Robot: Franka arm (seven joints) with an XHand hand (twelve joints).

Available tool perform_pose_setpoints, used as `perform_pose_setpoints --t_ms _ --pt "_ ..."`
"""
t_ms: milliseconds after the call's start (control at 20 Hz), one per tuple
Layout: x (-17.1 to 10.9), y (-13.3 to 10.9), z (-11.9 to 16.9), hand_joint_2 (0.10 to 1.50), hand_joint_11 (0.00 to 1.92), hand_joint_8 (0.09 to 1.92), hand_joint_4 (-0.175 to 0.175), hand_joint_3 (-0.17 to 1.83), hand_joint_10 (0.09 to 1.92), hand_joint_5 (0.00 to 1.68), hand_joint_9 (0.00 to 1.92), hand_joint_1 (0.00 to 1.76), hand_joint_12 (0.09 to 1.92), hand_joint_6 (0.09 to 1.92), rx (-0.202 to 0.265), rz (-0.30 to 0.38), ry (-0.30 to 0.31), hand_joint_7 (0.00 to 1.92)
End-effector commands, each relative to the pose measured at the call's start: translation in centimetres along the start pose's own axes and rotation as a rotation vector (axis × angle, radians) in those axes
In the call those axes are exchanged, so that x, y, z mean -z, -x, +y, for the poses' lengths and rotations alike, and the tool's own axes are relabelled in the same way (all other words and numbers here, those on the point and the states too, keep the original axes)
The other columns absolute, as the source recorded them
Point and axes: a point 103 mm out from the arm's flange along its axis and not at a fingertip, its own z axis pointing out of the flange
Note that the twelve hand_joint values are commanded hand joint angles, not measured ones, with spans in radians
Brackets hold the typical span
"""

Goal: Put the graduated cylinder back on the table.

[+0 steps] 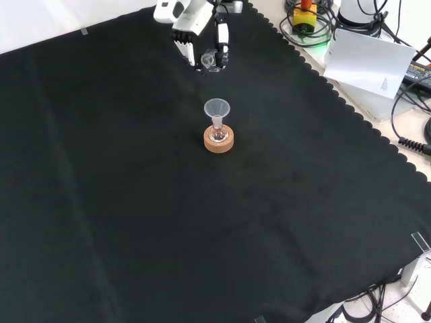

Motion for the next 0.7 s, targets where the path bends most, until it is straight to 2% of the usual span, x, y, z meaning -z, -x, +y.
perform_pose_setpoints --t_ms 50,500,700 --pt "-0.6 1.6 -0.3 1.06 1.42 0.09 -0.067 0.01 0.09 1.11 1.67 1.15 0.64 0.81 0.031 0.07 0.087 1.6" --pt "-2.4 3.4 0.9 1.06 1.4 0.09 -0.063 0.01 0.09 1.11 1.66 1.15 0.63 0.82 0.101 0.184 0.255 1.59" --pt "-3.1 4.2 2.0 1.06 1.4 0.09 -0.062 0.01 0.09 1.11 1.65 1.15 0.63 0.82 0.119 0.223 0.302 1.59"
